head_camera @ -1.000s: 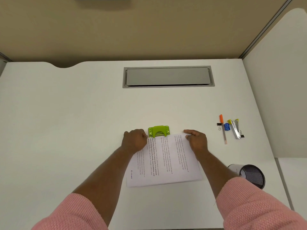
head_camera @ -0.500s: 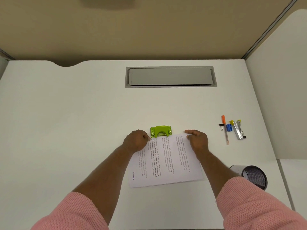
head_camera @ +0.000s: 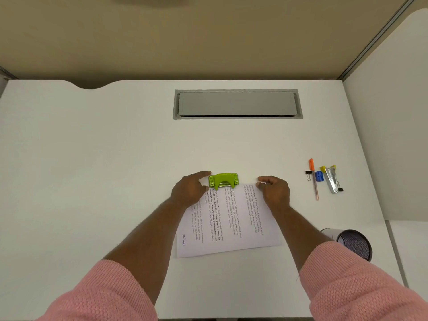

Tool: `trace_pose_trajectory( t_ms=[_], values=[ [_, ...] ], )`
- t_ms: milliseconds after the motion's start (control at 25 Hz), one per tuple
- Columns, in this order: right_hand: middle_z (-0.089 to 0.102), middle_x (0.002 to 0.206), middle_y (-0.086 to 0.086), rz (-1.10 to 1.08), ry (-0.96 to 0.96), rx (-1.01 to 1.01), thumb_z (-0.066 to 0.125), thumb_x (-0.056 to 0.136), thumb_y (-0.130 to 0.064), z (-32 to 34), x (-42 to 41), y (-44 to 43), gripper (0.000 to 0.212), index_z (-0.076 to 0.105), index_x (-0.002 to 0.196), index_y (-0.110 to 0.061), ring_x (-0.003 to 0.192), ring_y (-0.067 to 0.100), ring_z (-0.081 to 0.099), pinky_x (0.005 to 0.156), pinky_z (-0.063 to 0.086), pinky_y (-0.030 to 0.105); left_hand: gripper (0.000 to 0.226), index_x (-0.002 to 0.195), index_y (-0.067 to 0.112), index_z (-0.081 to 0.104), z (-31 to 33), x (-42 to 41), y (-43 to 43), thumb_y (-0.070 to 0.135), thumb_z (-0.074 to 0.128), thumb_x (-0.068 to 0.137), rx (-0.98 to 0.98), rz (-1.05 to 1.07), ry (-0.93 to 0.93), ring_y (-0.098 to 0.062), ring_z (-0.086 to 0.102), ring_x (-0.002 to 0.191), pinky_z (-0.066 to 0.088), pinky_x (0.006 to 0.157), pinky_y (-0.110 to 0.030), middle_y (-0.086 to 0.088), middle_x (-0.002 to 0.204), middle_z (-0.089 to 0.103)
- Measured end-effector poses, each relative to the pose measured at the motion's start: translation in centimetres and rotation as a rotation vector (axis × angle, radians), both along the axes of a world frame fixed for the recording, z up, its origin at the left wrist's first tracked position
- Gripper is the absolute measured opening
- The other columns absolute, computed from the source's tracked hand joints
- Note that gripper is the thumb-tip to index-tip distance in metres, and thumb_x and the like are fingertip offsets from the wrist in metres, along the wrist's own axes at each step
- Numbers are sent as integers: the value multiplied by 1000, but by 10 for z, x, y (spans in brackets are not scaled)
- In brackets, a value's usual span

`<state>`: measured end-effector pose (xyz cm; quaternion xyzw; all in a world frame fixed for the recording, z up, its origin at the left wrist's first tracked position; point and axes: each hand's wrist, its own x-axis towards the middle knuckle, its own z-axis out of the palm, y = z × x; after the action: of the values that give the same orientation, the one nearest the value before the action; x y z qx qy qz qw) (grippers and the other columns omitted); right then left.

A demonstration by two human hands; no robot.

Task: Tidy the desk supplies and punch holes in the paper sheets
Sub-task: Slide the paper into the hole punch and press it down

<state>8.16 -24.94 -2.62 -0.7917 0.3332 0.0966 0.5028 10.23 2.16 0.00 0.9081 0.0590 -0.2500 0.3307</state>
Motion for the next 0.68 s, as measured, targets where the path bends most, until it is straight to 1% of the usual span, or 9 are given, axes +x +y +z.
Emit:
trace_pose_trajectory(
  t_ms=[120, 200, 280, 360, 440, 520, 600, 680],
  values=[
    [75, 100, -2, -6, 4, -19, 78, 82, -17, 2, 3, 1, 16, 77, 95, -26, 97, 12, 66, 88, 46, 24, 45, 128, 47, 61, 0, 3, -2, 29, 67, 88, 14, 4, 19, -20, 63, 111, 47, 93, -33, 2, 117, 71],
    [73, 98, -1, -15, 14, -40, 79, 81, -18, 3, 4, 2, 17, 76, 96, -26, 96, 12, 65, 85, 44, 23, 40, 124, 46, 64, 0, 5, -3, 29, 67, 88, 24, 18, 17, -19, 64, 109, 48, 91, -32, 4, 113, 71],
    [72, 96, -1, -21, 19, -60, 79, 81, -19, 3, 6, 3, 19, 76, 100, -23, 93, 13, 65, 83, 43, 23, 35, 119, 45, 66, 0, 6, -3, 29, 65, 89, 42, 21, 5, -19, 65, 105, 49, 88, -31, 5, 109, 72],
    [70, 94, -2, -15, 5, -76, 80, 82, -19, 3, 8, 4, 24, 74, 105, -20, 91, 14, 65, 83, 43, 23, 32, 117, 45, 67, -1, 6, -4, 29, 63, 90, 60, 11, -24, -20, 65, 104, 50, 89, -32, 6, 110, 73],
    [69, 93, -3, -12, -12, -92, 80, 82, -20, 5, 13, 6, 26, 74, 107, -18, 90, 14, 64, 84, 44, 24, 34, 120, 45, 66, -2, 6, -4, 28, 60, 91, 93, -48, -87, -21, 66, 105, 50, 92, -35, 5, 111, 73],
    [70, 92, -3, -4, -23, -102, 79, 82, -21, 6, 17, 7, 23, 74, 105, -18, 89, 14, 64, 83, 44, 23, 38, 127, 45, 62, -4, 5, -5, 25, 57, 94, 150, -134, -139, -21, 65, 105, 46, 94, -37, 5, 110, 71],
    [73, 92, -3, 11, -34, -100, 78, 83, -21, 7, 20, 6, 18, 75, 101, -18, 88, 14, 66, 83, 46, 25, 43, 133, 42, 58, -7, 5, -7, 20, 53, 96, 204, -206, -168, -22, 62, 104, 42, 92, -38, 2, 106, 63],
    [74, 91, -3, 25, -48, -95, 78, 83, -21, 8, 22, 6, 14, 75, 97, -18, 87, 14, 66, 83, 47, 25, 50, 135, 39, 57, -9, 5, -9, 15, 52, 92, 226, -246, -206, -23, 60, 102, 39, 89, -38, -1, 105, 56]
  ],
)
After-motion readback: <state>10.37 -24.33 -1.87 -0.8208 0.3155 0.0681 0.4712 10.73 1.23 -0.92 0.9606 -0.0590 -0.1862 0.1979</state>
